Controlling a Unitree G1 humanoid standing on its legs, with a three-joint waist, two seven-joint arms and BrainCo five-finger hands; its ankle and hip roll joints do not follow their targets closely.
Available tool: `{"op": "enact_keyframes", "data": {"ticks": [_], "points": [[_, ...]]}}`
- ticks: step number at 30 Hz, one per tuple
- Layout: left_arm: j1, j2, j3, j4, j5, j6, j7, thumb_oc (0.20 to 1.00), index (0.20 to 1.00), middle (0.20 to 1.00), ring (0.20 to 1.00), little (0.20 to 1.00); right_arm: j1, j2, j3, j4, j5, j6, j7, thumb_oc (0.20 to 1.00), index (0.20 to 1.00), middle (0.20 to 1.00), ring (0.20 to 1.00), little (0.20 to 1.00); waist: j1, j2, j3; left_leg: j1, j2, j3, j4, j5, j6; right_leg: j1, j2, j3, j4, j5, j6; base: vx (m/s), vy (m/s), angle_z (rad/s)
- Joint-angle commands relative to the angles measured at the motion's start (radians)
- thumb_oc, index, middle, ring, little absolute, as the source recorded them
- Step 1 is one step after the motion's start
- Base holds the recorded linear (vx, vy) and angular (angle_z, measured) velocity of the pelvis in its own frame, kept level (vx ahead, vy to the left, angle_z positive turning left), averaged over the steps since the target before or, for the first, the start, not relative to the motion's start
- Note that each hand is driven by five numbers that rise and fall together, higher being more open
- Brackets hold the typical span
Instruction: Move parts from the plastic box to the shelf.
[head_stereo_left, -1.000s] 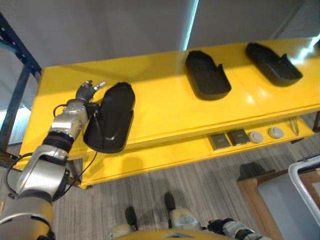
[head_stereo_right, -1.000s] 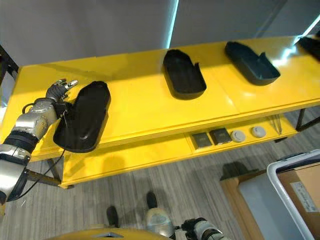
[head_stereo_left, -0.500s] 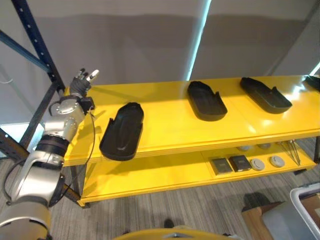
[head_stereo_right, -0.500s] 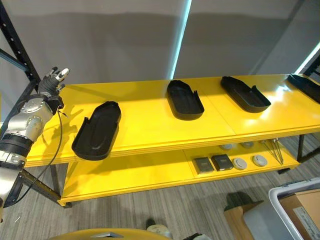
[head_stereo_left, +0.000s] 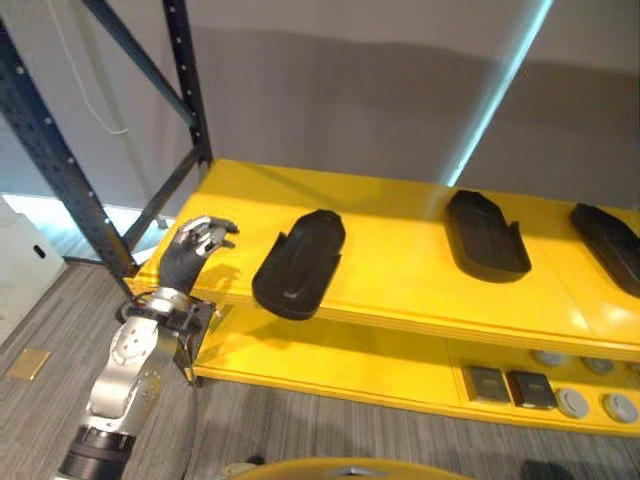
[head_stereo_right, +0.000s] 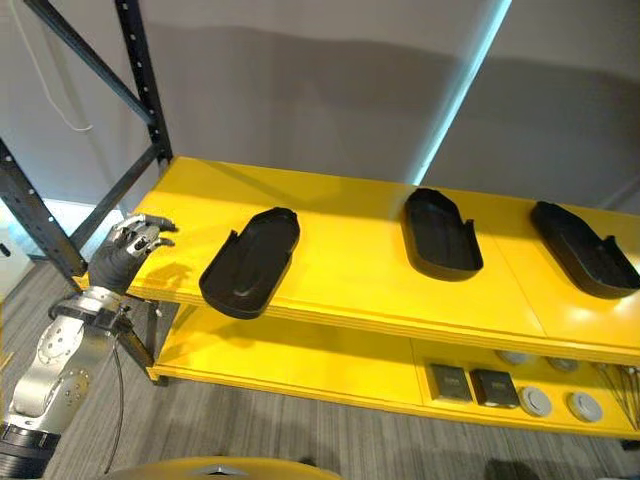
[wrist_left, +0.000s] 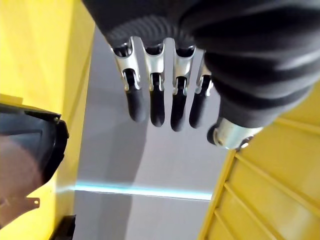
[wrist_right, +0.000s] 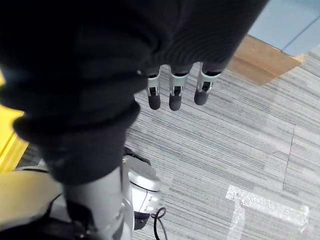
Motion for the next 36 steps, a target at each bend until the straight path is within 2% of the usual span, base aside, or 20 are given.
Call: {"op": "enact_keyframes", "data": {"ticks": [1, 3, 9, 15, 21, 23, 26, 31, 36], "points": [[-0.105, -0.009, -0.054, -0.021, 0.036, -0.094, -0.079, 0.2, 0.2, 0.2, 0.2, 0.2, -0.134, -0.006, -0.023, 0.082, 0.026, -0.01, -0.005, 1.0, 1.0, 1.0, 1.0, 1.0, 0.003, 0.043, 0.037, 0.04, 0.002, 0.012, 0.0, -0.04, 0.011, 0.03, 0.003, 0.014, 0.006, -0.009, 0.022, 0.0, -0.023, 0.16], [-0.082, 0.005, -0.117, -0.029, 0.024, -0.077, -0.123, 0.2, 0.2, 0.2, 0.2, 0.2, -0.153, -0.011, -0.011, 0.084, 0.052, -0.017, -0.002, 1.0, 1.0, 1.0, 1.0, 1.0, 0.01, 0.047, 0.041, 0.04, 0.003, 0.006, 0.0, -0.047, 0.009, 0.033, 0.005, 0.005, 0.006, -0.017, 0.025, -0.02, -0.028, 0.14], [-0.062, 0.043, -0.201, -0.017, 0.017, -0.079, -0.148, 0.2, 0.2, 0.2, 0.2, 0.2, -0.181, -0.013, 0.003, 0.074, 0.086, -0.018, 0.0, 1.0, 1.0, 1.0, 1.0, 1.0, 0.009, 0.062, 0.046, 0.028, 0.006, 0.01, 0.0, -0.042, 0.005, 0.022, 0.003, -0.003, 0.006, -0.018, 0.028, 0.0, -0.004, 0.02], [-0.047, 0.07, -0.217, -0.012, 0.01, -0.049, -0.189, 0.2, 0.2, 0.2, 0.2, 0.2, -0.174, -0.015, 0.004, 0.068, 0.102, -0.005, -0.01, 1.0, 1.0, 1.0, 1.0, 1.0, 0.001, 0.074, 0.052, 0.017, 0.009, 0.022, 0.0, -0.037, 0.001, 0.01, 0.001, -0.002, 0.006, -0.015, 0.033, 0.0, 0.0, 0.0], [-0.01, 0.105, -0.219, -0.029, -0.061, 0.019, -0.232, 0.2, 0.2, 0.2, 0.2, 0.2, -0.147, -0.041, -0.021, 0.073, 0.089, 0.007, -0.02, 1.0, 1.0, 1.0, 1.0, 1.0, -0.009, 0.085, 0.064, 0.003, 0.011, 0.038, 0.0, -0.033, -0.002, -0.006, -0.004, -0.005, 0.006, -0.012, 0.04, 0.0, 0.033, -0.03], [0.016, 0.121, -0.218, -0.037, -0.091, 0.076, -0.265, 0.2, 0.2, 0.2, 0.2, 0.2, -0.13, -0.05, -0.033, 0.072, 0.089, 0.003, -0.025, 1.0, 1.0, 1.0, 1.0, 1.0, -0.009, 0.088, 0.07, 0.001, 0.011, 0.04, 0.0, -0.032, -0.002, -0.01, -0.006, -0.008, 0.006, -0.01, 0.043, -0.01, 0.035, -0.03], [0.048, 0.144, -0.221, -0.059, -0.093, 0.118, -0.296, 0.2, 0.2, 0.2, 0.2, 0.2, -0.126, -0.061, -0.043, 0.064, 0.081, 0.005, -0.023, 1.0, 1.0, 1.0, 1.0, 1.0, -0.005, 0.094, 0.08, -0.005, 0.01, 0.037, 0.0, -0.029, -0.002, -0.015, -0.009, -0.013, 0.006, -0.009, 0.046, -0.03, 0.033, -0.02], [0.077, 0.164, -0.231, -0.046, -0.129, 0.116, -0.287, 0.2, 0.2, 0.2, 0.2, 0.2, -0.111, -0.063, -0.05, 0.072, 0.074, 0.014, -0.028, 1.0, 1.0, 1.0, 1.0, 1.0, -0.002, 0.1, 0.079, -0.005, 0.008, 0.032, 0.0, -0.028, -0.002, -0.013, -0.009, -0.02, 0.006, -0.01, 0.049, 0.0, 0.006, 0.0], [0.086, 0.147, -0.249, -0.028, -0.15, 0.108, -0.306, 0.2, 0.2, 0.2, 0.2, 0.2, -0.107, -0.052, -0.05, 0.068, 0.125, 0.005, -0.032, 1.0, 1.0, 1.0, 1.0, 1.0, 0.0, 0.098, 0.077, -0.008, 0.006, 0.032, 0.0, -0.027, -0.001, -0.015, -0.009, -0.024, 0.006, -0.006, 0.052, 0.03, -0.02, 0.01]]}}
